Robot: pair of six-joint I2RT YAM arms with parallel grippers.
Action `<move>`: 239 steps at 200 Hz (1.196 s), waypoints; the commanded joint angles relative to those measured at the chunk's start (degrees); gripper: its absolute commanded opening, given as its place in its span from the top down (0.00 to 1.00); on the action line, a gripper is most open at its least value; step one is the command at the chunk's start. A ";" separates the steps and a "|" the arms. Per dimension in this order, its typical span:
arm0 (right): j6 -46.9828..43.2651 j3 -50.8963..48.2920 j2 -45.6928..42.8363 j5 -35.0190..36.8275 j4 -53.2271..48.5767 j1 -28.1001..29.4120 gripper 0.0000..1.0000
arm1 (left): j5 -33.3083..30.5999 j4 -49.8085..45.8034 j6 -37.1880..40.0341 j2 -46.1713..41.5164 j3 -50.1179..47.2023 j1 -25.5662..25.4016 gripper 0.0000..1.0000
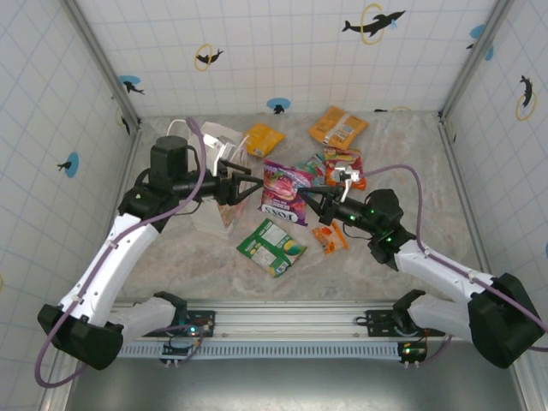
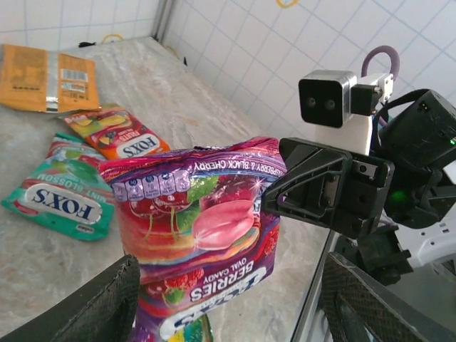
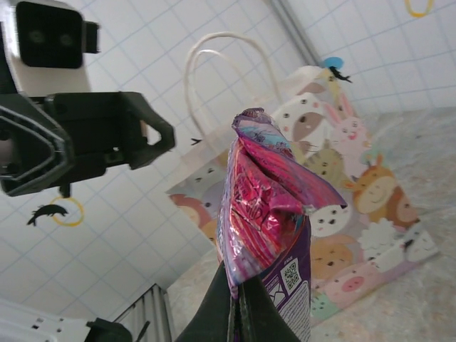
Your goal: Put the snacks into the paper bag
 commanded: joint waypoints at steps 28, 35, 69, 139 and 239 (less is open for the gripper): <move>2.36 5.82 -0.70 -3.62 10.57 1.16 1.00 | 2.39 1.68 0.93 0.31 -1.59 0.06 0.31; 2.52 5.99 -0.73 -3.90 11.22 1.16 1.00 | 2.45 1.87 1.09 0.40 -1.81 0.05 0.31; 2.89 7.82 -0.58 -5.41 11.97 1.16 1.00 | 5.27 5.23 0.10 0.77 -3.88 -0.02 0.31; 7.98 9.32 2.32 -8.25 18.51 1.16 1.00 | 15.00 12.65 -1.73 0.54 -6.38 0.04 0.35; 2.28 8.31 1.41 1.92 6.09 1.08 0.72 | 5.78 5.36 2.34 -2.20 -2.92 -0.01 0.86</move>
